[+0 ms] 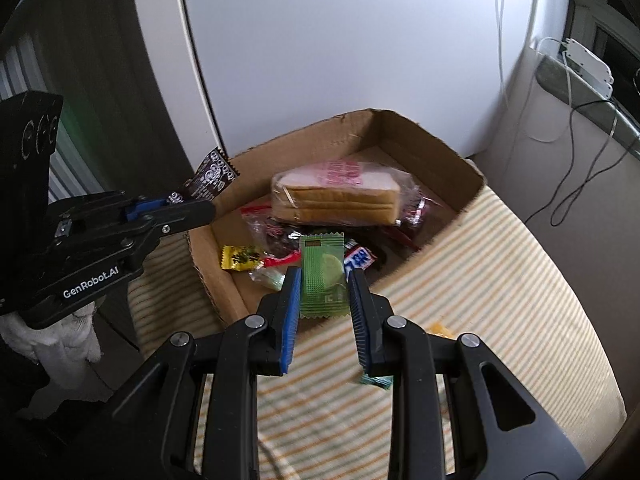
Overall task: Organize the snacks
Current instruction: 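Carry both candies over the box and open both tools to release them, then move both tools back over the remaining candies on the bedspread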
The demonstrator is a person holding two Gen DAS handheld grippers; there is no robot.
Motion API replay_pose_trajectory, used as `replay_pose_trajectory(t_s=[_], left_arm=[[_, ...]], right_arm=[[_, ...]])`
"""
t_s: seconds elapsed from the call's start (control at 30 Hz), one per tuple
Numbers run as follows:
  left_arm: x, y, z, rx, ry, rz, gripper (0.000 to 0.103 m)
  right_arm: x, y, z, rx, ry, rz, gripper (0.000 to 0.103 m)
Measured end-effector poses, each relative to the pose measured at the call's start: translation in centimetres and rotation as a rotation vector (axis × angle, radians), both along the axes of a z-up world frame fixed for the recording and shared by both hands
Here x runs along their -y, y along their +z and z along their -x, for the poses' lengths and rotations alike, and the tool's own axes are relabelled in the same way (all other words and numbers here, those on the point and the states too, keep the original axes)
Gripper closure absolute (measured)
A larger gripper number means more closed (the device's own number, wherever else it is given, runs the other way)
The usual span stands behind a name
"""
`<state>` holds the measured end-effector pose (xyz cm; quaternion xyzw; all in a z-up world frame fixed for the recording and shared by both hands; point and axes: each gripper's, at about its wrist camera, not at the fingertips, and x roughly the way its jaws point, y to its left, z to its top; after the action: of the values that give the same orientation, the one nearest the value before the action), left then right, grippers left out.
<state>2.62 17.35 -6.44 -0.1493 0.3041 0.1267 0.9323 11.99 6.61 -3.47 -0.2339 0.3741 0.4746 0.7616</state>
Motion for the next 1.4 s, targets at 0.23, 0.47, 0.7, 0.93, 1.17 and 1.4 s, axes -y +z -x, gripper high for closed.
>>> replay_pose_trajectory(t_s=[0.23,0.47,0.7,0.93,1.17,1.4], left_arm=[[-0.7,-0.2,-0.3,-0.001,0.011,0.008,0.094],[-0.9,-0.1,-0.3,-0.002,0.021,0.011,0.085],[-1.0,-0.1,-0.1,0.005,0.034,0.011,0.064],[0.1,0.5,-0.1,0.023,0.016,0.003,0.064],[2.3,1.1,-0.3,0.042,-0.028,-0.005,0.064],[5.2,1.6,-0.8,0.056,-0.087,-0.01,0.064]], right_arm=[[-1.5,-0.9,0.0,-0.019,0.02,0.014,0.078],[-1.9,-1.1,0.5,-0.01,0.03,0.013,0.075],[-1.1,-0.3,0.7,0.027,0.017,-0.012,0.032],[1.1,0.6,-0.1,0.034,-0.024,-0.03,0.026],[5.1,1.1,-1.8,0.036,-0.1,-0.037,0.026],[9.4,0.0,-3.0,0.022,-0.164,-0.013,0.026]])
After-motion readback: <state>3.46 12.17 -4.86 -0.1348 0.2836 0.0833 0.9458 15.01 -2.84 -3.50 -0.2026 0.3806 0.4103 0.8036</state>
